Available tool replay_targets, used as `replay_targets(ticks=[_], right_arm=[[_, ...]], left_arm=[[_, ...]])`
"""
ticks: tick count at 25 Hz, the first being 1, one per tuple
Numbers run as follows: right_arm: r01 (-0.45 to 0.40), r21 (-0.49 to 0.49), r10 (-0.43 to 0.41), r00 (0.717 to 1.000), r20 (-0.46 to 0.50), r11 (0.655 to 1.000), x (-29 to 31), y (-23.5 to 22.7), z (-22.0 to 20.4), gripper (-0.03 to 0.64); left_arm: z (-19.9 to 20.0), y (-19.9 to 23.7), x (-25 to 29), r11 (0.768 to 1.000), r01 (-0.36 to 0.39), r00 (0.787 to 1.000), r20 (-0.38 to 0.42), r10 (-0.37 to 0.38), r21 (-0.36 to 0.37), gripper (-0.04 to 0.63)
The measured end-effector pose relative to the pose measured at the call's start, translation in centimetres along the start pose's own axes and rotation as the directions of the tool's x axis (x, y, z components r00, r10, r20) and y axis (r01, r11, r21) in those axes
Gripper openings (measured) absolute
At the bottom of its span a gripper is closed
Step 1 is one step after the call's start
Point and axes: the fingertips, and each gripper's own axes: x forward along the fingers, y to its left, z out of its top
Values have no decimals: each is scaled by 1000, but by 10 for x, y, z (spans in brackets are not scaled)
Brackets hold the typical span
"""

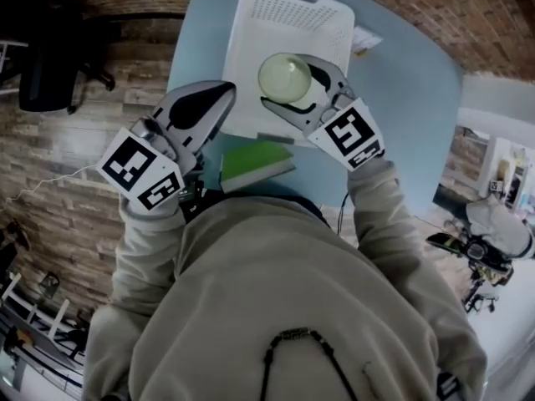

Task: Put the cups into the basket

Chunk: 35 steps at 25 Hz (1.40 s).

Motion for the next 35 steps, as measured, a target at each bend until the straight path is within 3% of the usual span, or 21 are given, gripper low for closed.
replay_targets(ticks=[6, 16, 25, 35], right_arm=[[-22, 129, 27, 999, -41, 991, 46, -13, -38, 356], [85, 253, -35, 979, -200, 964, 114, -50, -108, 357], [136, 302, -42, 954, -296, 944, 152, -66, -178, 357], [93, 321, 24, 939, -344, 943, 159, -46, -192, 359]], left_arm=[[-13, 20, -4, 998, -1, 1000, 28, 3, -67, -4], [-29, 50, -33, 987, -86, 995, 39, 92, -138, -5], [-49, 61, -53, 971, -158, 986, 22, 165, -180, -5], [-46, 59, -54, 966, -166, 982, 54, 180, -196, -3]])
